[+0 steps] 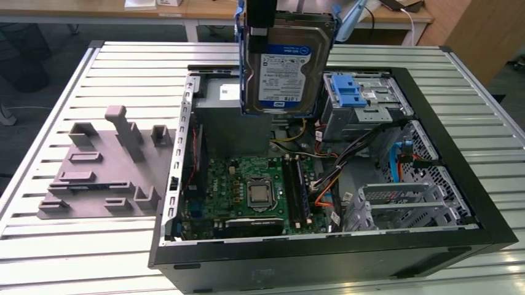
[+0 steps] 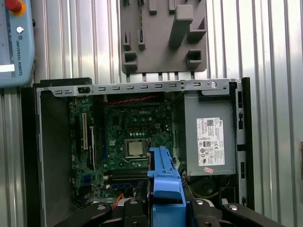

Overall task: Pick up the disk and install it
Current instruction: 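Pick up the disk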

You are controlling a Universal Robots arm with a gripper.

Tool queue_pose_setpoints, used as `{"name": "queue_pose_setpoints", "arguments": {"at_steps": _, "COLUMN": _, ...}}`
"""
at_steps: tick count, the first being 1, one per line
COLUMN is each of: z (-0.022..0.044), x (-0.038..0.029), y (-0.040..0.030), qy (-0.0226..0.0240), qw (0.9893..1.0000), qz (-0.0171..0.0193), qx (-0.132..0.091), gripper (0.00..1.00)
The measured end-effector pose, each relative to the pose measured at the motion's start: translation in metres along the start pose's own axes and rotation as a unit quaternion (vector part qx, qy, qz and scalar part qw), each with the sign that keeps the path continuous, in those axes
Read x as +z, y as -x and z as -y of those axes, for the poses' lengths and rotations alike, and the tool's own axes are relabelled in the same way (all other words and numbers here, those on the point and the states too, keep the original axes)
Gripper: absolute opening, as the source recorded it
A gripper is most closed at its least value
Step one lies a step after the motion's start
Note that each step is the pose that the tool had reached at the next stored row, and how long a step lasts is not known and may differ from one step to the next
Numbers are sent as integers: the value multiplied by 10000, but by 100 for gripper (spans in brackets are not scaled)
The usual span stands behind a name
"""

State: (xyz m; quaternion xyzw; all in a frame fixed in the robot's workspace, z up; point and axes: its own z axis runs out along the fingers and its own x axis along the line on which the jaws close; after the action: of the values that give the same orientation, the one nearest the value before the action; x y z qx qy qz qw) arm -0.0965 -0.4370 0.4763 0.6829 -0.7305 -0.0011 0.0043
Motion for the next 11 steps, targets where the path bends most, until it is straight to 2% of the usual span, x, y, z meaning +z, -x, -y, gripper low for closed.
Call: {"name": "queue_pose_setpoints", "arguments": {"at_steps": 11, "z": 79, "x": 0, "y": -59, "qy": 1, "qw": 10000, "qz": 0, "qx": 22, "gripper": 36}}
